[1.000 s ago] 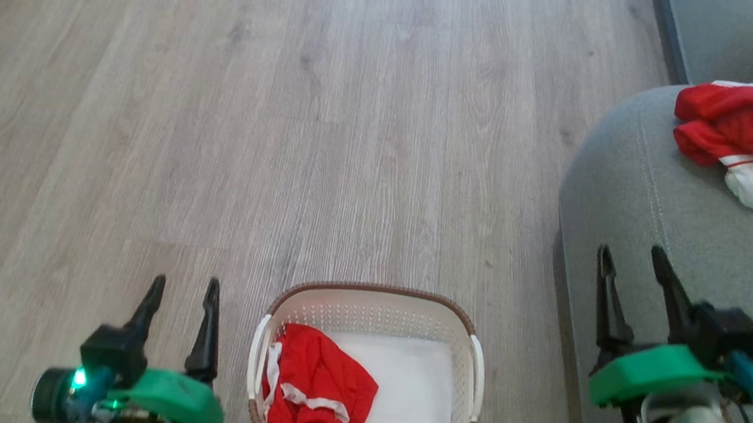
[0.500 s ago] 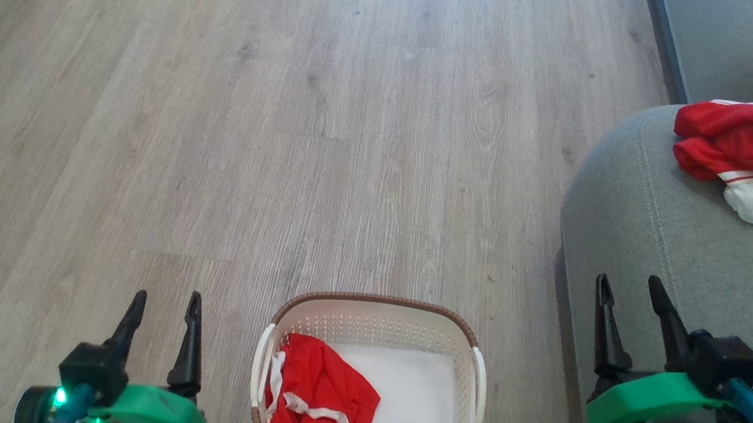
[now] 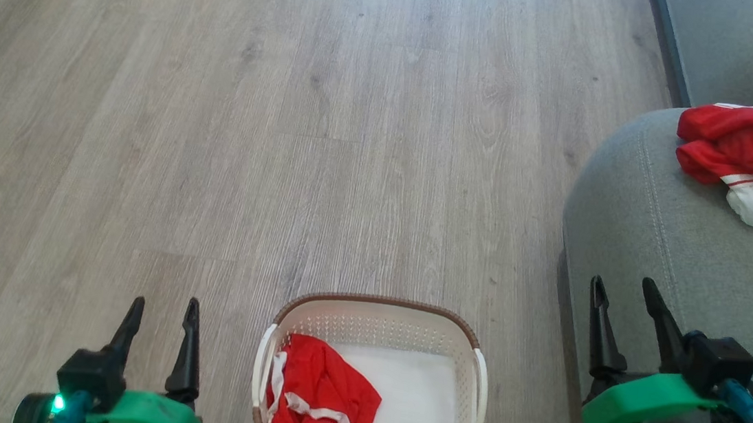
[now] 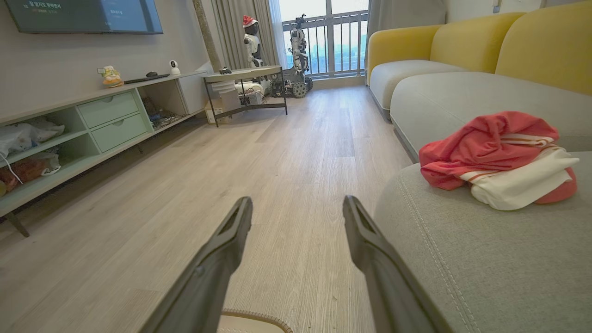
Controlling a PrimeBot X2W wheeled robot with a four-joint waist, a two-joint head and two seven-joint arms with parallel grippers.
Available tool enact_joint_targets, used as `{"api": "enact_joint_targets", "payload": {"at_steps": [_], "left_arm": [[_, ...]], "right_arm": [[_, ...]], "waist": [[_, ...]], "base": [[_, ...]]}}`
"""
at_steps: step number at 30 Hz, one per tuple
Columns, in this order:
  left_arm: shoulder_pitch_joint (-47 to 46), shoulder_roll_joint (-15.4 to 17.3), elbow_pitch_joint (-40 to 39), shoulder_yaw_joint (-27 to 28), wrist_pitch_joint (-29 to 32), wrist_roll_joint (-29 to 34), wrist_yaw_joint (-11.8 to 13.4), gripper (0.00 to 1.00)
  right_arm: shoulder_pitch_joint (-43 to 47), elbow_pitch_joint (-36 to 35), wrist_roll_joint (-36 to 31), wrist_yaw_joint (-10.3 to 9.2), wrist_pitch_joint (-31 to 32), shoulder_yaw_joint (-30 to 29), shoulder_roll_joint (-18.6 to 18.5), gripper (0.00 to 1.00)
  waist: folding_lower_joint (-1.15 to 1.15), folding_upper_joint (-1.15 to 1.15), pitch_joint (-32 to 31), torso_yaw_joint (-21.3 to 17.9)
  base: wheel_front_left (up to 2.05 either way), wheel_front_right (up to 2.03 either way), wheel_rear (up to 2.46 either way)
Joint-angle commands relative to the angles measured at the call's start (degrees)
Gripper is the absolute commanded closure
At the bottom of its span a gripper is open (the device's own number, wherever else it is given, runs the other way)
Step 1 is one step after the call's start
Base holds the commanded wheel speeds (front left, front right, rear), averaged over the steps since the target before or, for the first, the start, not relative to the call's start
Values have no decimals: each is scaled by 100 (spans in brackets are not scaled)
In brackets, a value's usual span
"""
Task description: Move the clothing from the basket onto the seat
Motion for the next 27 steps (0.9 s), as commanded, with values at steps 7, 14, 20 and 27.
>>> {"api": "enact_joint_targets", "payload": {"at_steps": [7, 14, 20, 27], "left_arm": [[-219, -34, -152, 307, -71, 118, -65, 0], [-221, -79, -165, 367, -71, 179, -108, 0], [-357, -44, -42, 248, -71, 308, -231, 0], [-1045, -43, 515, -98, -64, 509, -440, 0]], "right_arm": [[-107, -143, 62, -2, -38, 158, 12, 0], [-123, -146, 73, -2, -38, 144, 13, 0], [-173, -214, 82, -2, -38, 110, 13, 0], [-449, -388, -14, -2, -38, -42, 13, 0]], "waist": [[0, -1, 15, -5], [0, -1, 53, -13], [0, -1, 208, -26], [0, -1, 758, -92]], "base": [[0, 0, 0], [0, 0, 0], [0, 0, 0], [0, 0, 0]]}}
